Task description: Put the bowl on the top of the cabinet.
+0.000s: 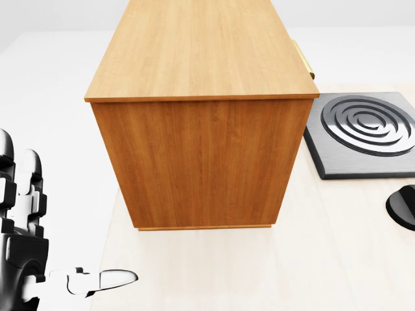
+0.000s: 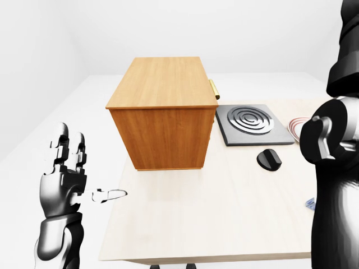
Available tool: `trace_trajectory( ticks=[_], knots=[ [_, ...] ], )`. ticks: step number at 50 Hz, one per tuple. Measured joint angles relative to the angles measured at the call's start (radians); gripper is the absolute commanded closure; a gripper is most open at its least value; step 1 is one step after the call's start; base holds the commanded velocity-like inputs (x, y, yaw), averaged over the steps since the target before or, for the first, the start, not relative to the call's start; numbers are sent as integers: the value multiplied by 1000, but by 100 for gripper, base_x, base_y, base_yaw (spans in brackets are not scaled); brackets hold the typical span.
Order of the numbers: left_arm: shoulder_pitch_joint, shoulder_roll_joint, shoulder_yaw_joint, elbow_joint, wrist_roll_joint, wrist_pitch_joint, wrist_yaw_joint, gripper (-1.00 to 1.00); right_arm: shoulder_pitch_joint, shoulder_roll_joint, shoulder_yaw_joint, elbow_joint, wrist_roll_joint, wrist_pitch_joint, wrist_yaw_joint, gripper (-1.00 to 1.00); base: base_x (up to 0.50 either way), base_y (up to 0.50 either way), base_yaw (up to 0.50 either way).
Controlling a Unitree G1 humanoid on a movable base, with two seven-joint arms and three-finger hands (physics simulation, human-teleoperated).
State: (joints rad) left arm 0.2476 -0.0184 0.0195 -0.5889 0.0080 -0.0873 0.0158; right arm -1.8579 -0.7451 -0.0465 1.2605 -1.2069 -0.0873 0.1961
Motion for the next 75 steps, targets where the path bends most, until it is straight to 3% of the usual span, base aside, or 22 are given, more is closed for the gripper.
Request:
trace_trajectory(
  ticks=[18,34,75],
  knots=[
    [1,1,2,4,-9,0,-6,-100,-66,188,2,83,-73,0,-57,100,0,0,0],
    [4,1,2,7,-18,0,-15,-100,-25,349,23,93,-53,0,-92,100,0,0,0],
    [6,0,1,13,-20,0,-20,-100,199,477,76,89,-56,0,-145,100,0,0,0]
  ],
)
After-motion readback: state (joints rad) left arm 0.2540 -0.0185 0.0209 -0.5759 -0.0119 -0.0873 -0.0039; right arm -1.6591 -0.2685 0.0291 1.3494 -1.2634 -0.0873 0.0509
